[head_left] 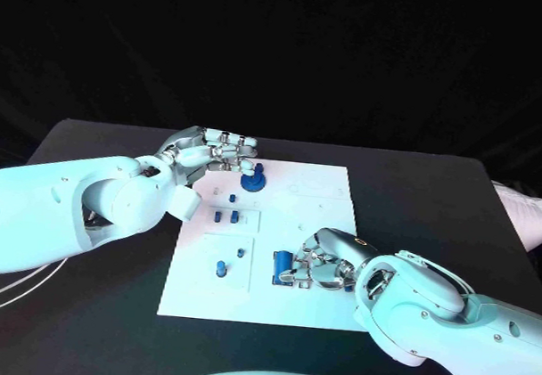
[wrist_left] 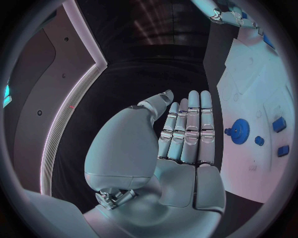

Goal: Assemble the parts on the task board

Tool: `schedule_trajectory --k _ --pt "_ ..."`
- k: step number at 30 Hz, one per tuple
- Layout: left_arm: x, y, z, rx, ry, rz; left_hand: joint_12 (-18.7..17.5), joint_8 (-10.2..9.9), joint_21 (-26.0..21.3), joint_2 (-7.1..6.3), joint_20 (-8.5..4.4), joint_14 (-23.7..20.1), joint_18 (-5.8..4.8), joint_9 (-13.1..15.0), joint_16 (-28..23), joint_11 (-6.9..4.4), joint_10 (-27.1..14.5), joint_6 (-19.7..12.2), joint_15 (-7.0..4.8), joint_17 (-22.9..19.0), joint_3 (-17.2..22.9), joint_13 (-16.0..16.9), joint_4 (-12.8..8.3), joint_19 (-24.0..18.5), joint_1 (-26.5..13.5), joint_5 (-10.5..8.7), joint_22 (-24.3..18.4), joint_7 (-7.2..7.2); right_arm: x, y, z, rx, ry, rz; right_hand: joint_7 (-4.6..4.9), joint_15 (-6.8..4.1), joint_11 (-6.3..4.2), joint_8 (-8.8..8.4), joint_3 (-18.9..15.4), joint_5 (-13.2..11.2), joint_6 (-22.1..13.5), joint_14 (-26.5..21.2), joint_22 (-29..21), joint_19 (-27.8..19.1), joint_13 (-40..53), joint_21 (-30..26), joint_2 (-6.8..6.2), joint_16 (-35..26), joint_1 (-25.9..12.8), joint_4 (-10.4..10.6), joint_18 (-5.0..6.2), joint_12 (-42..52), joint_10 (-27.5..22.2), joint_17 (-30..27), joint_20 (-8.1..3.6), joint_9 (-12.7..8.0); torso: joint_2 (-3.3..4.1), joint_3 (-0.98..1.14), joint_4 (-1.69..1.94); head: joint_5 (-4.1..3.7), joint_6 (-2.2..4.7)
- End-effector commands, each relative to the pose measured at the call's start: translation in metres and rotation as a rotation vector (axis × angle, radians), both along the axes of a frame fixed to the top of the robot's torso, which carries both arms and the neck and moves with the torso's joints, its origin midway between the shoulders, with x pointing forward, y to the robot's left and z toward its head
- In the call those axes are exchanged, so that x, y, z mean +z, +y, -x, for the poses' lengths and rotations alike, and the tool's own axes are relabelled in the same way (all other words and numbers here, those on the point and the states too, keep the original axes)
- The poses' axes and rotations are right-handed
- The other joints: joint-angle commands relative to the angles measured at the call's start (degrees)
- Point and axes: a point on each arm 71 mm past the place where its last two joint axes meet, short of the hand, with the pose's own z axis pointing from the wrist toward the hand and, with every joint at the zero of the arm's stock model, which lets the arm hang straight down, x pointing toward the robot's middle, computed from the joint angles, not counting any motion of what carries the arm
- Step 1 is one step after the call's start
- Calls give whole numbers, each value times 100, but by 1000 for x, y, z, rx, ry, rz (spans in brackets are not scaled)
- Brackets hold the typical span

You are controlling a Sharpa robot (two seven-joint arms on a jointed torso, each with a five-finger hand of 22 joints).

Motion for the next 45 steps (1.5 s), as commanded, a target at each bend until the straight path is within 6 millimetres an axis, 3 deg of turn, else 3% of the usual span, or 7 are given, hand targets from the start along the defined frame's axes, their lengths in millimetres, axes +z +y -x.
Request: schedule_trajectory --k 1,9,19,31,37,41,45 --pt "1 -2 1 -20 -7 8 33 27 -26 59 -10 38 97 -1 -20 4 -42 -25 -10 -8 -28 -10 -4 32 -17 31 -7 7 0 3 0 36 -35 46 -43 -57 -50 32 115 -150 31 399 13 12 19 13 53 -22 252 -172 -77 -2 38 438 -37 29 -1 -5 -1 -4 -4" --pt "1 -3 1 -21 -7 8 33 27 -26 59 -10 38 97 -1 -20 4 -42 -25 -10 -8 -28 -10 -4 32 -17 31 -7 7 -3 4 -5 33 -47 64 -73 -76 -76 50 284 -261 82 403 43 23 108 29 235 -14 367 -261 -82 95 113 457 -55 68 5 -1 9 -13 -18" --pt "1 -1 1 -18 -6 6 33 27 -26 59 -10 38 97 -1 -20 4 -42 -25 -10 -8 -28 -10 -4 32 -17 31 -7 7 0 -2 -2 16 -45 40 -71 -78 -75 51 242 -190 89 404 45 24 135 28 172 -13 224 -215 -83 117 137 462 -61 90 -5 0 0 3 -25" --pt "1 1 1 -14 -7 5 33 27 -26 59 -10 38 97 -1 -20 4 -42 -25 -10 -8 -28 -10 -4 32 -17 31 -7 7 21 -45 6 -80 -62 -61 78 9 41 -259 253 38 -248 408 23 8 13 4 86 3 149 -176 -83 -93 21 499 -2 -14 -12 -3 -29 -74 26" --pt "1 1 1 -12 -8 5 33 27 -26 59 -10 38 97 -1 -20 4 -42 -25 -10 -8 -28 -10 -4 32 -17 31 -7 7 26 -79 4 -109 -99 30 105 36 67 -360 300 123 -242 408 41 11 22 13 105 7 175 -180 -85 -96 22 509 29 -71 -16 -3 -44 -148 56" --pt "1 2 1 -12 -8 5 33 27 -26 59 -10 38 97 -1 -20 4 -42 -25 -10 -8 -28 -10 -4 32 -17 31 -7 7 25 -90 4 -107 -110 92 103 39 67 -407 331 222 -197 409 46 12 23 16 127 8 174 -165 -83 -103 24 513 38 -102 -20 14 -67 -172 72" --pt "1 2 1 -14 -8 6 34 28 -29 61 -10 41 97 -1 -27 5 -44 -26 -10 -8 -31 -10 -5 33 -16 32 -13 7 21 -95 3 -90 -103 150 105 42 69 -461 340 326 -162 407 36 8 22 8 130 4 127 -119 -80 -113 24 510 45 -137 -28 6 -70 -192 80"
